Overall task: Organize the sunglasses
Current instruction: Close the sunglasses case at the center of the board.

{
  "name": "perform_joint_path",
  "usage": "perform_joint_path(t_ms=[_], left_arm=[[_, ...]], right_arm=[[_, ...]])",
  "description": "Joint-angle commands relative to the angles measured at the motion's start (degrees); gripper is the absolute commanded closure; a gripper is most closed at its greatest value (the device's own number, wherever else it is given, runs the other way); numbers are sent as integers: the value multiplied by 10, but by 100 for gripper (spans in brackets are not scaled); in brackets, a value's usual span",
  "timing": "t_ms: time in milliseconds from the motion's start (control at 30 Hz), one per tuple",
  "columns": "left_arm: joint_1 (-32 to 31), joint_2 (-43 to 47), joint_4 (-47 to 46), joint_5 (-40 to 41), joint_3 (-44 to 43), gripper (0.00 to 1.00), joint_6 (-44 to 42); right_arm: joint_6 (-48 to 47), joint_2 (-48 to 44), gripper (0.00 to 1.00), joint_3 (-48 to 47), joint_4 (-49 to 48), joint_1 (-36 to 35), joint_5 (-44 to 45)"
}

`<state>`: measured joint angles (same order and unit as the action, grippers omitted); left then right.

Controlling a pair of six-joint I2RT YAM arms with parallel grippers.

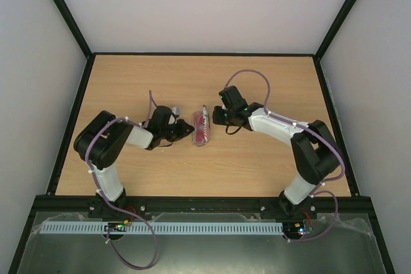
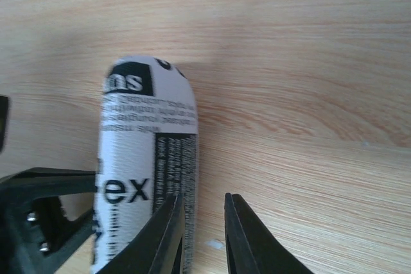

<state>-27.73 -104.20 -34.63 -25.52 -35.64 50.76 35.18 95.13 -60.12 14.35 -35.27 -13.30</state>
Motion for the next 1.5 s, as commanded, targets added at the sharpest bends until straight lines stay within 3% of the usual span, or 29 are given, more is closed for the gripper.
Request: perform_joint_path(t_ms=[0,533,1033,1233,1467], left_arm=[[-1,16,26,-1,-5,92,-7],[-4,18,28,-3,-12,92,-4],[-7,19,30,-1,-15,92,-4],[-7,17,30,-1,-17,92,-4],[-8,17,32,-2,-19,92,-5]], right_arm=[[10,-38,81,10,-58,-2,-24],[9,-13,77,6,-69,-3,-100],[-10,31,77,-32,-24,-35,-84],[-11,49,84,-44,-9,-43,-70],[-17,81,84,-59,3,-55,-60]])
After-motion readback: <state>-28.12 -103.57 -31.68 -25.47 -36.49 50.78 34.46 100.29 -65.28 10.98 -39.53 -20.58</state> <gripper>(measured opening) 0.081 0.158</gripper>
